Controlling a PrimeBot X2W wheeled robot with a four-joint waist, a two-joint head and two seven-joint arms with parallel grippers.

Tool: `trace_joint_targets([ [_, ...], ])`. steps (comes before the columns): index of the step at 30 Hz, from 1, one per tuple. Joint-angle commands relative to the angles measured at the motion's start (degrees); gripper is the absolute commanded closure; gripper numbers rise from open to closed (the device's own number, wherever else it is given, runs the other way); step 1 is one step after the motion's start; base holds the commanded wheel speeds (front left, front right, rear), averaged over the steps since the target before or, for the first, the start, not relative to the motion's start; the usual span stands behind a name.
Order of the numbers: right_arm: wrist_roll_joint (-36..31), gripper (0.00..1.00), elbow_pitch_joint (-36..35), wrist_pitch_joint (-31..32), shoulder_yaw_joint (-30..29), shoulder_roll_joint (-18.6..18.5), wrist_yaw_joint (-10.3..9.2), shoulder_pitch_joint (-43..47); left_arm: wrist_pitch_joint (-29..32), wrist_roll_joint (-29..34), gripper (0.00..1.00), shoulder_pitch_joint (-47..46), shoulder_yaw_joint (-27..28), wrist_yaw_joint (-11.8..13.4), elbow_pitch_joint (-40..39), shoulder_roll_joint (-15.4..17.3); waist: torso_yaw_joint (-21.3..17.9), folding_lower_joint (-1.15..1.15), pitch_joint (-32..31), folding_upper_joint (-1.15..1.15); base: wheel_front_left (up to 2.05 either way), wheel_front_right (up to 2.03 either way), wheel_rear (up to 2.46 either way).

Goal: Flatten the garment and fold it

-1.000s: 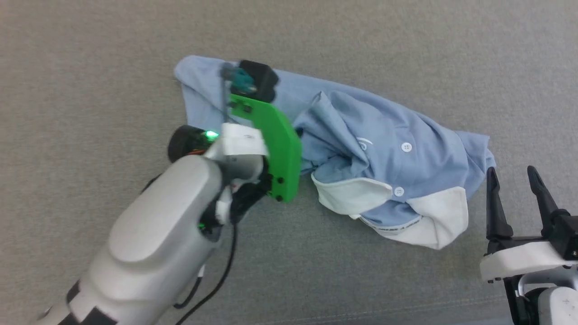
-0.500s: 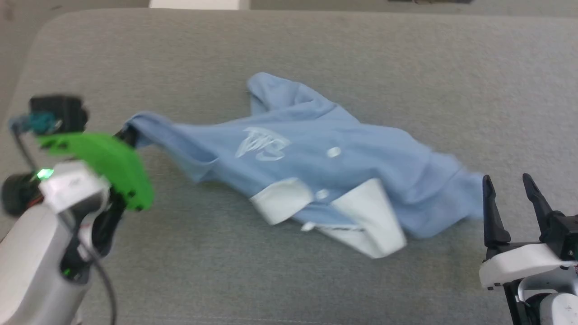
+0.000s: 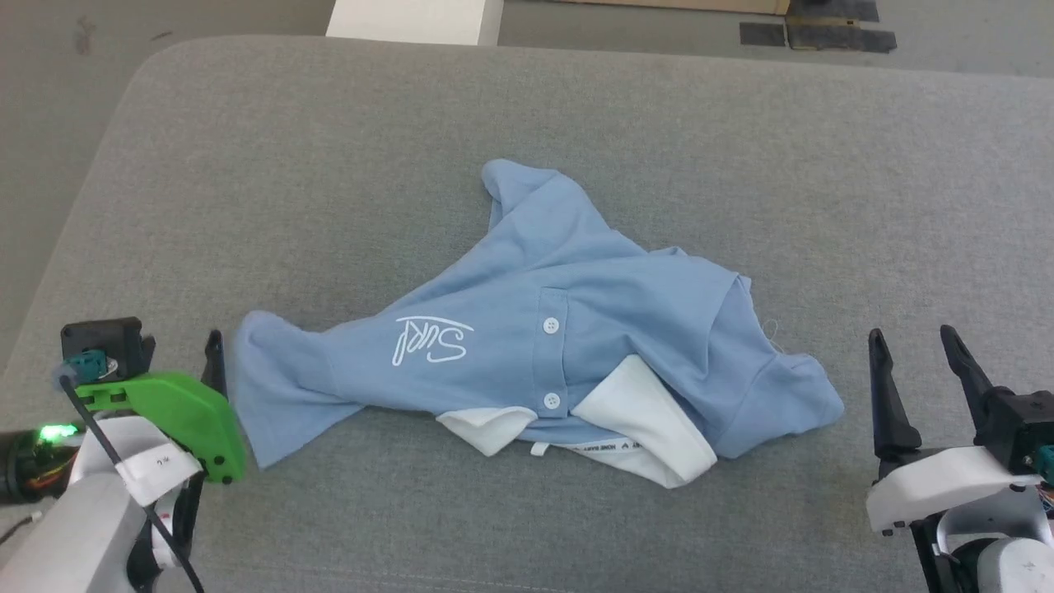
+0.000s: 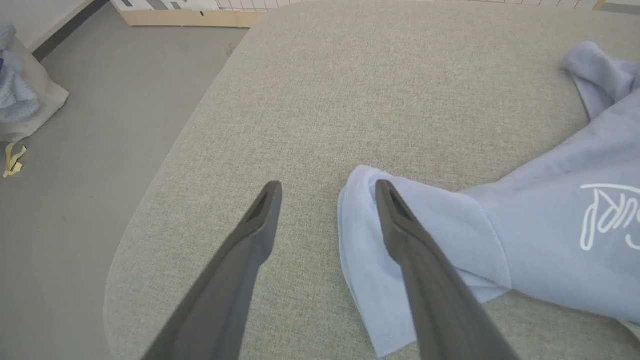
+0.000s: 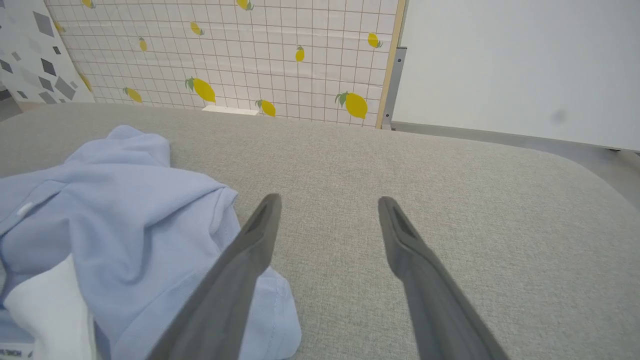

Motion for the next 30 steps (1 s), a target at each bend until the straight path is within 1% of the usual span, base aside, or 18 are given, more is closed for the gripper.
trace_joint_targets([
  [1, -0.1, 0.00, 0.0, 0.2, 0.2, -0.2, -0.09, 0.4, -2.1, 0.9, 0.00, -1.5, 0.4, -0.1, 0.2, -0.5, 0.4, 0.00, -0.7, 0.00, 0.00, 0.00, 0.00],
  [2, 0.0, 0.00, -0.1, 0.3, 0.4, -0.3, -0.09, 0.4, -3.5, 1.2, 0.00, -1.9, 0.7, -0.2, 0.2, -0.9, 0.5, 0.00, -0.9, 0.00, 0.00, 0.00, 0.00],
  [6, 0.9, 0.00, -0.7, 1.3, 1.4, -1.1, -0.09, 0.1, -11.2, 3.4, 0.00, -3.4, 0.4, -2.8, -0.5, -1.7, 1.2, 0.00, -1.8, 0.00, 0.00, 0.00, 0.00],
  [8, 2.2, 0.00, -1.3, 3.0, 2.4, -2.0, -0.09, -0.3, -14.6, 4.6, 0.00, -3.9, -0.7, -4.6, -1.8, -2.3, 1.9, 0.00, -2.0, 0.00, 0.00, 0.00, 0.00],
  [10, 3.9, 0.00, -1.9, 6.6, 4.8, -4.2, -0.09, -1.0, -17.2, 6.2, 0.00, -4.2, -2.4, -6.7, -3.1, -2.4, 2.6, 0.00, -1.9, 0.00, 0.00, 0.00, 0.00],
  [12, 6.1, 0.00, -2.4, 11.7, 7.9, -7.4, -0.09, -2.2, -19.2, 7.8, 0.00, -4.4, -4.2, -8.1, -3.9, -2.7, 3.5, 0.00, -1.5, 0.00, 0.00, 0.00, 0.00],
  [13, 12.4, 0.00, -3.2, 24.4, 15.0, -15.6, -0.09, -6.7, -20.4, 9.8, 0.00, -4.5, -7.6, -9.6, -4.5, -4.1, 5.4, 0.00, -0.1, 0.00, 0.00, 0.00, 0.00],
  [14, 14.0, 0.00, -3.1, 28.1, 16.9, -17.9, -0.09, -8.3, -20.4, 10.1, 0.00, -4.4, -8.2, -9.5, -4.5, -4.7, 5.9, 0.00, 0.4, 0.00, 0.00, 0.00, 0.00],
  [16, 17.0, 0.00, -2.2, 34.3, 19.0, -20.8, -0.09, -11.5, -20.7, 10.5, 0.00, -4.6, -9.2, -9.5, -4.5, -5.8, 7.0, 0.00, 1.5, 0.00, 0.00, 0.00, 0.00],
  [19, 20.0, 0.00, 0.4, 41.6, 21.6, -23.5, -0.09, -16.1, -20.9, 10.9, 0.00, -4.9, -10.4, -9.3, -4.2, -7.4, 8.7, 0.00, 3.1, 0.00, 0.00, 0.00, 0.00],
  [22, 22.2, 0.00, 4.4, 47.3, 24.2, -24.9, -0.09, -20.2, -21.3, 11.1, 0.00, -5.5, -11.3, -9.3, -3.6, -8.8, 10.6, 0.00, 4.7, 0.00, 0.00, 0.00, 0.00],
  [26, 22.3, 0.00, 9.2, 51.1, 27.0, -25.7, -0.09, -23.7, -22.1, 11.4, 0.00, -6.4, -11.5, -9.1, -2.9, -10.0, 12.8, 0.00, 6.4, 0.00, 0.00, 0.00, 0.00],
  [30, 21.8, 0.00, 12.9, 51.3, 29.8, -26.0, -0.09, -24.6, -22.7, 11.5, 0.00, -7.2, -11.5, -9.2, -2.3, -10.4, 14.2, 0.00, 7.5, 0.00, 0.00, 0.00, 0.00],
])
